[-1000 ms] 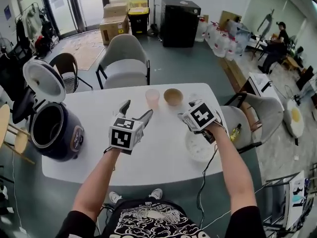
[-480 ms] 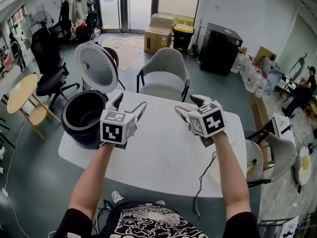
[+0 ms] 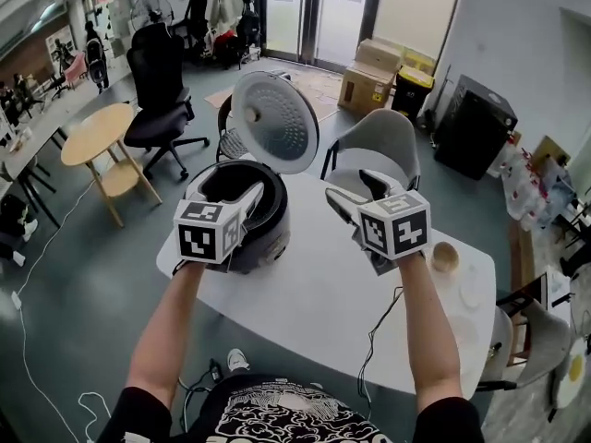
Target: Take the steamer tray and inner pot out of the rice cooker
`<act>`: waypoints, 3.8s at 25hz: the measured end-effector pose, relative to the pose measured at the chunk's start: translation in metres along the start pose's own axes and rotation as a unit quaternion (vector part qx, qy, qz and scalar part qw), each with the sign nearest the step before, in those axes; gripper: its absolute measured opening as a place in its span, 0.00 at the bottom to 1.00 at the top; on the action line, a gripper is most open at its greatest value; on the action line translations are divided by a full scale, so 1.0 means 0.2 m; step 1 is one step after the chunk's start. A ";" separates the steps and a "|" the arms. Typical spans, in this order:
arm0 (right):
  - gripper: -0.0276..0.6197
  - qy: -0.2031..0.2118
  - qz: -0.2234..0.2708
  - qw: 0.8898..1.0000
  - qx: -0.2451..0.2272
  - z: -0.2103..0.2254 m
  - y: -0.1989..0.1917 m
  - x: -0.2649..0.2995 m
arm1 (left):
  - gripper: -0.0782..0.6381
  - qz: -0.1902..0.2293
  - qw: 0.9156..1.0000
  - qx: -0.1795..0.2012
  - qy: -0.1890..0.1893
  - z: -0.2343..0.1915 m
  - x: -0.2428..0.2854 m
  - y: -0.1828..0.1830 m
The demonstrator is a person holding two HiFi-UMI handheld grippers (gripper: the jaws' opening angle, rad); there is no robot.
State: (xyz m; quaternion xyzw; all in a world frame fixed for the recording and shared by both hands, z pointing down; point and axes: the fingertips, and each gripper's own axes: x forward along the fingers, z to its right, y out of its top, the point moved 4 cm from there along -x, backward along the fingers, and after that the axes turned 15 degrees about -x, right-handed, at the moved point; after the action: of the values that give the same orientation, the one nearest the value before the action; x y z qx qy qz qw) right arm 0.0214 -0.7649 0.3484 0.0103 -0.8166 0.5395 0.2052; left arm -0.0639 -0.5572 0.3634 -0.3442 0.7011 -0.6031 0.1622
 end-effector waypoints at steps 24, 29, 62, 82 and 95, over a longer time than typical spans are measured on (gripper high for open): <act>0.56 0.048 -0.066 0.980 0.180 -0.68 0.04 0.87 | 0.64 -0.133 0.988 -0.057 -0.050 -1.13 0.01 -0.15; 0.54 0.022 -0.102 0.972 0.209 -0.72 -0.02 0.98 | 0.62 -0.189 0.975 -0.080 -0.088 -1.28 0.11 -0.22; 0.20 -0.015 -0.143 0.921 0.362 -0.67 -0.07 1.06 | 0.23 -0.289 0.947 -0.133 -0.051 -1.36 0.29 -0.20; 0.16 -0.039 -0.072 0.944 0.320 -0.59 0.22 0.73 | 0.20 -0.144 0.976 -0.158 -0.039 -1.11 -0.05 0.14; 0.16 -0.003 0.010 0.954 0.300 -0.42 0.30 0.22 | 0.21 -0.064 0.988 -0.142 -0.018 -0.60 -0.38 0.30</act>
State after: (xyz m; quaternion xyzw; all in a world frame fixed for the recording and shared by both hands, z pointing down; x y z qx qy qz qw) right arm -0.0063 -0.6566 0.3387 0.0647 -0.6176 0.7617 0.1849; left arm -0.1040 -0.4164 0.3186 -0.4188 0.7528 -0.5006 0.0852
